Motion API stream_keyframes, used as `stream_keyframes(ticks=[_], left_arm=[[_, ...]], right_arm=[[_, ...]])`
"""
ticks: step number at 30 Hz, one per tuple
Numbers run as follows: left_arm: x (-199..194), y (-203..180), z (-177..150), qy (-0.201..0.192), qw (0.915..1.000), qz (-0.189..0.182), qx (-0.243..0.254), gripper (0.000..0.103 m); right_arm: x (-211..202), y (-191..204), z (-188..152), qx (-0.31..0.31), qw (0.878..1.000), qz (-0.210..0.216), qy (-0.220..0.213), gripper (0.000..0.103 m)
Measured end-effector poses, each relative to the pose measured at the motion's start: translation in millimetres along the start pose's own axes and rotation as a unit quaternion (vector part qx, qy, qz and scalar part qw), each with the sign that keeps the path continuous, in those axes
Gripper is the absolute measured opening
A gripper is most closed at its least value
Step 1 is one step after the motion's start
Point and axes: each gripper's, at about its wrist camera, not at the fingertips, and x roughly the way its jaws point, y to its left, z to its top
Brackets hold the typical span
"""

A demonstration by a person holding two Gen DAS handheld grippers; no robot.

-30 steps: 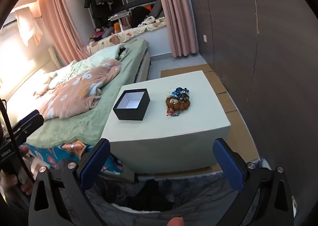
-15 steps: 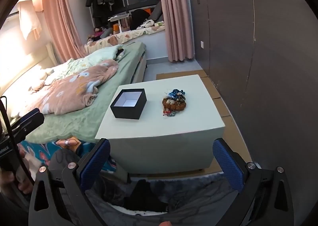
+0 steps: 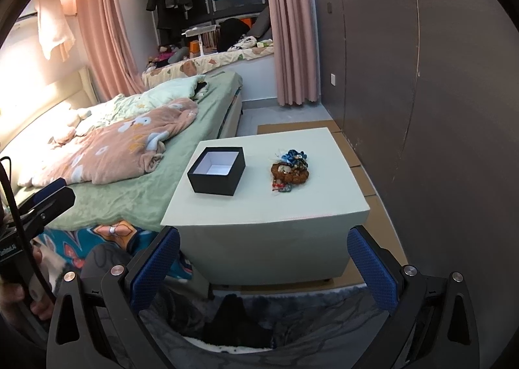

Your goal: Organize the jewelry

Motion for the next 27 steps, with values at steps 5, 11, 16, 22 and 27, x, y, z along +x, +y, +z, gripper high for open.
stream_keyframes(ticks=[5, 11, 16, 22, 27], left_arm=[[-10, 3, 1, -0.004, 1.0000, 0.002, 0.000, 0.103], [-11, 3, 2, -0.005, 1.0000, 0.004, 0.001, 0.103], [-11, 0, 6, -0.006, 0.9999, 0.008, 0.006, 0.103], [-9, -3, 7, -0.004, 0.9999, 0.011, 0.006, 0.103], [-15, 7, 9, -0.005, 0.9999, 0.009, 0.004, 0.103]], right_arm=[[-1, 0, 1, 0.002, 1.000, 0.003, 0.000, 0.103], [-2, 1, 3, -0.001, 1.000, 0.008, 0.001, 0.103], [-2, 4, 5, -0.001, 1.000, 0.010, -0.003, 0.103], [0, 7, 5, -0.001, 1.000, 0.015, -0.002, 0.103], [2, 9, 6, -0.002, 1.000, 0.016, 0.001, 0.103]])
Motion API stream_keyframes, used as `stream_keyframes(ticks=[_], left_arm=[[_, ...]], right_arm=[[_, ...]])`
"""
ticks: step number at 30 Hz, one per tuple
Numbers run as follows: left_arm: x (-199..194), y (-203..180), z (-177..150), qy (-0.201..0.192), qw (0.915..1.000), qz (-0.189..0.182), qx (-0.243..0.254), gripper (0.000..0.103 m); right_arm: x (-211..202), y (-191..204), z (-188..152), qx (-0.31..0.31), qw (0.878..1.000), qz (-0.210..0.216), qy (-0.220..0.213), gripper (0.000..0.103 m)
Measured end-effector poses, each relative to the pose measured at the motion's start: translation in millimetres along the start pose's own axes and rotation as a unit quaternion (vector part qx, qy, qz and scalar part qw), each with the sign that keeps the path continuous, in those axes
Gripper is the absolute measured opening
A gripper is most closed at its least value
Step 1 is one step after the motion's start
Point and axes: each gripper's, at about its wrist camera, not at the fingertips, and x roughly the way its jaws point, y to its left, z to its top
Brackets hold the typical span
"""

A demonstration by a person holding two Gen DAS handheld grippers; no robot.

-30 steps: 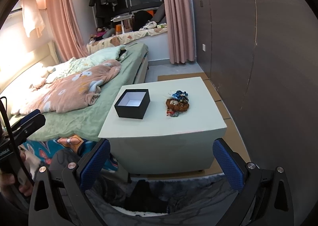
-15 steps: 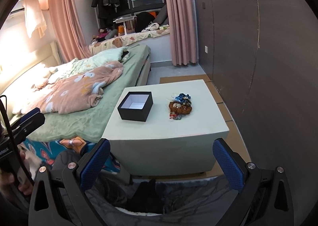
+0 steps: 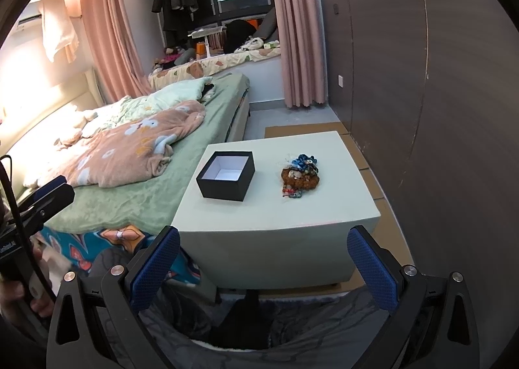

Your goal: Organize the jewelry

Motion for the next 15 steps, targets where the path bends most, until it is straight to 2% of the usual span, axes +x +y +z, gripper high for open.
stream_keyframes(ticks=[15], left_arm=[[-9, 11, 0, -0.012, 0.9999, -0.005, -0.002, 0.103]], right_arm=[[-3, 6, 6, -0.001, 1.000, 0.000, -0.007, 0.103]])
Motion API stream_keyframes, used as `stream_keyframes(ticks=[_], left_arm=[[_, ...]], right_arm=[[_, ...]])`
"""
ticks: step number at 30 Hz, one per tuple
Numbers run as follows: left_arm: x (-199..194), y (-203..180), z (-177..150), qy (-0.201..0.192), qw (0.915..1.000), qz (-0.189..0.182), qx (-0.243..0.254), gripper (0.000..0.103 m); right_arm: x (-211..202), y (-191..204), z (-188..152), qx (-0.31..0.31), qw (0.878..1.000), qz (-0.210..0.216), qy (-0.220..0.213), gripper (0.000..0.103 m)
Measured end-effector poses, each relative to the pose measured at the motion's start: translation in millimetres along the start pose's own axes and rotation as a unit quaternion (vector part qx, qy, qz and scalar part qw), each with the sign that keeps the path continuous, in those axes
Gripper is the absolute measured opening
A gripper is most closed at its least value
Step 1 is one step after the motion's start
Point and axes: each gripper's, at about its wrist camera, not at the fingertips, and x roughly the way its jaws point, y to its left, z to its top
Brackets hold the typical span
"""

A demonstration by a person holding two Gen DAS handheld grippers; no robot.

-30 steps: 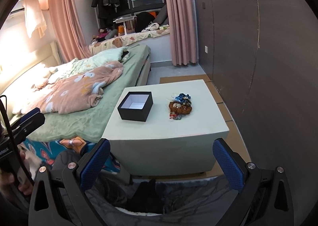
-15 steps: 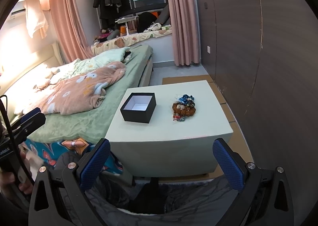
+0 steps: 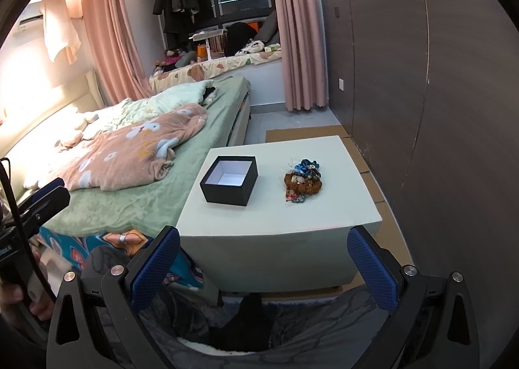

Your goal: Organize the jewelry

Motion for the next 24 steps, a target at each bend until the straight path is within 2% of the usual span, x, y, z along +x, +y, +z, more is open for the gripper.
stream_keyframes(ticks=[16, 24], left_arm=[[8, 8, 0, 0.010, 0.9999, 0.001, -0.005, 0.103], [51, 12, 17, 0.032, 0.9995, 0.002, -0.004, 0.103]], right_arm=[[11, -4, 4, 0.019, 1.000, 0.004, 0.005, 0.103], [43, -23, 13, 0.032, 0.999, 0.005, 0.020, 0.103]])
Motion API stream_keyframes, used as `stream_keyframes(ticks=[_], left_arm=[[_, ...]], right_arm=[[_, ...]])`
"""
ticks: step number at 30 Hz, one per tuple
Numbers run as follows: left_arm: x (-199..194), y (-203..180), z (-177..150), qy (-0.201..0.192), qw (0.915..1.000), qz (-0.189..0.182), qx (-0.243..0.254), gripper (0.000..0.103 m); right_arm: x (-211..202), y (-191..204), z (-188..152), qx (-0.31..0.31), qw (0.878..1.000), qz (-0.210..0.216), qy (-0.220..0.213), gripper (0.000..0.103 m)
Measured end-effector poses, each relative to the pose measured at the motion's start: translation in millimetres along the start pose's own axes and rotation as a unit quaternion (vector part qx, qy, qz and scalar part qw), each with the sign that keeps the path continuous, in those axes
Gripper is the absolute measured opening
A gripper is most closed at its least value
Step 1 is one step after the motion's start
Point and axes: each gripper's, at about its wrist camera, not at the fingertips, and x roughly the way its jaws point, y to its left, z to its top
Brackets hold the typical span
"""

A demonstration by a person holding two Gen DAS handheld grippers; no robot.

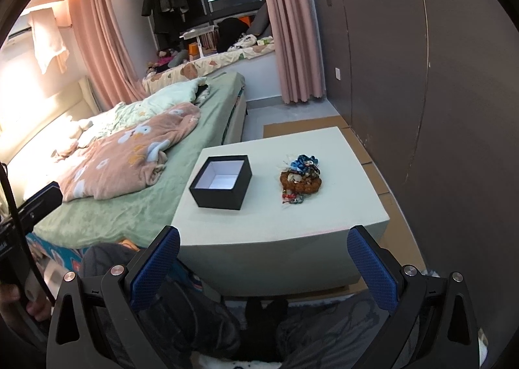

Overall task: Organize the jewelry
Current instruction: 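Reach the left gripper into the jewelry pile and grasp the blue braided bracelet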

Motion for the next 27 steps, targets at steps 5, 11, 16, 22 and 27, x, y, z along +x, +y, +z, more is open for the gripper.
stream_keyframes(ticks=[5, 11, 16, 22, 27], left_arm=[[44, -2, 9, 0.036, 0.9993, -0.006, 0.007, 0.103], [94, -9, 19, 0.070, 0.9974, -0.015, 0.012, 0.099], [134, -20, 27, 0.099, 0.9944, -0.030, 0.022, 0.095], [183, -39, 37, 0.135, 0.9891, -0.052, 0.029, 0.077], [217, -58, 42, 0.159, 0.9840, -0.070, 0.040, 0.072]], right_arm=[[31, -22, 11, 0.006, 1.000, -0.006, 0.014, 0.103], [66, -54, 27, 0.042, 0.999, 0.005, 0.021, 0.096], [91, -77, 34, 0.066, 0.997, 0.010, 0.031, 0.090], [122, -107, 38, 0.101, 0.993, 0.020, 0.049, 0.080], [138, -134, 37, 0.132, 0.989, 0.023, 0.059, 0.078]])
